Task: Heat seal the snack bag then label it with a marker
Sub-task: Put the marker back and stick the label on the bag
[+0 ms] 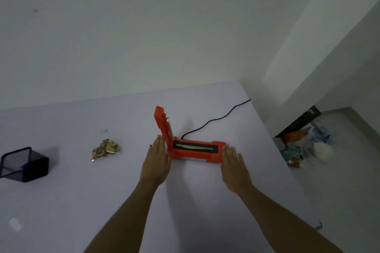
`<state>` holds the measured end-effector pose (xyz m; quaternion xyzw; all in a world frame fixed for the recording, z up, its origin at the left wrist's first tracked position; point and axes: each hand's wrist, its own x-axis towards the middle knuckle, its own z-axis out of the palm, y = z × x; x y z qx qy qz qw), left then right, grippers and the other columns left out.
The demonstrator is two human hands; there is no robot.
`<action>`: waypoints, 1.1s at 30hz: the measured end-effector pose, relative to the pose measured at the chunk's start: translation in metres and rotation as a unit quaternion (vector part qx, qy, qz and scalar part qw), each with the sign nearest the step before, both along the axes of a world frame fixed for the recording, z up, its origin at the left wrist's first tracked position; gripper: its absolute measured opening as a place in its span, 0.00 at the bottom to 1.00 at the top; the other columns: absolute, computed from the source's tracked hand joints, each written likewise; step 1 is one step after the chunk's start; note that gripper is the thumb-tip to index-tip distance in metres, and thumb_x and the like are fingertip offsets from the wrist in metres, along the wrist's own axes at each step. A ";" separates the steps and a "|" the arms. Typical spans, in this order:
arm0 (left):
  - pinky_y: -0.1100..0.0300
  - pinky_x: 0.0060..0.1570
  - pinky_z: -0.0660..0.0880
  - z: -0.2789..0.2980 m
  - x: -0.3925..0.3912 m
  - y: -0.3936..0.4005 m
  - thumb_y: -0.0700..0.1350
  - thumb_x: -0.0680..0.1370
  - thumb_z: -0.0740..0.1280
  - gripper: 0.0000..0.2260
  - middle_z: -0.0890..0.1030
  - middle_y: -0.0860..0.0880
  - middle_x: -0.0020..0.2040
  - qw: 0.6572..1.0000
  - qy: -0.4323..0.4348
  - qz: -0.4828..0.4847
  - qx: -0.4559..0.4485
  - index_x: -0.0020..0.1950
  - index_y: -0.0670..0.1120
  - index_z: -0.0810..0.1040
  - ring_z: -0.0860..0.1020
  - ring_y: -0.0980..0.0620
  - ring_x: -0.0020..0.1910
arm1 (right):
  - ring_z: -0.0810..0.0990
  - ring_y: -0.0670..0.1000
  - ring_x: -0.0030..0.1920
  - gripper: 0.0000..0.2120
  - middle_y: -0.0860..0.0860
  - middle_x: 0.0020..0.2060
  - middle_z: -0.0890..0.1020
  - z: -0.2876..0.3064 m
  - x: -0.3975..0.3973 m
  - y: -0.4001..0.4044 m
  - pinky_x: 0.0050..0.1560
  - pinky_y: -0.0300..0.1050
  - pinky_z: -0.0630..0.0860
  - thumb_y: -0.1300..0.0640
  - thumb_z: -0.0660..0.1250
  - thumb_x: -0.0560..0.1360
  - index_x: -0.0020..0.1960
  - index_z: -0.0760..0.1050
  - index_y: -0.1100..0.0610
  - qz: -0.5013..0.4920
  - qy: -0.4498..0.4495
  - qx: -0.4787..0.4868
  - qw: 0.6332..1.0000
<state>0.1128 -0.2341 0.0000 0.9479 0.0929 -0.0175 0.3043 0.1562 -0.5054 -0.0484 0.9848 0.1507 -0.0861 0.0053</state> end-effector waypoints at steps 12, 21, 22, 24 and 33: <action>0.53 0.76 0.50 -0.015 0.008 -0.037 0.40 0.75 0.61 0.37 0.44 0.48 0.78 0.998 0.021 -0.061 0.028 0.77 0.45 0.41 0.46 0.49 0.78 | 0.64 0.61 0.73 0.30 0.60 0.73 0.66 -0.007 0.017 -0.011 0.70 0.58 0.61 0.54 0.61 0.78 0.75 0.58 0.65 0.037 0.021 0.031 0.999; 0.51 0.75 0.47 -0.021 0.017 -0.042 0.38 0.74 0.61 0.39 0.46 0.47 0.79 0.997 0.030 -0.008 0.068 0.76 0.46 0.38 0.46 0.47 0.78 | 0.51 0.58 0.78 0.36 0.59 0.78 0.51 -0.008 0.050 -0.004 0.75 0.53 0.47 0.51 0.60 0.79 0.77 0.43 0.63 0.071 0.043 0.058 0.995; 0.50 0.76 0.47 -0.021 0.020 -0.042 0.38 0.74 0.61 0.40 0.45 0.47 0.79 0.997 0.031 0.001 0.066 0.76 0.46 0.37 0.46 0.47 0.78 | 0.49 0.58 0.78 0.37 0.58 0.78 0.50 -0.008 0.057 -0.001 0.75 0.52 0.45 0.51 0.60 0.79 0.77 0.42 0.63 0.075 0.041 0.060 0.994; 0.48 0.76 0.49 -0.020 0.028 -0.041 0.38 0.75 0.61 0.40 0.43 0.47 0.79 0.997 0.040 0.025 0.053 0.77 0.48 0.37 0.45 0.46 0.77 | 0.46 0.57 0.78 0.39 0.58 0.78 0.47 -0.007 0.070 0.007 0.75 0.51 0.42 0.50 0.60 0.78 0.77 0.40 0.63 0.081 0.044 0.066 0.994; 0.46 0.75 0.53 -0.023 0.078 -0.015 0.38 0.75 0.62 0.40 0.43 0.49 0.79 0.993 0.061 0.082 0.051 0.77 0.51 0.38 0.47 0.41 0.77 | 0.43 0.56 0.78 0.43 0.57 0.78 0.43 -0.002 0.138 0.051 0.75 0.50 0.41 0.50 0.62 0.77 0.77 0.36 0.61 0.083 0.081 0.101 0.988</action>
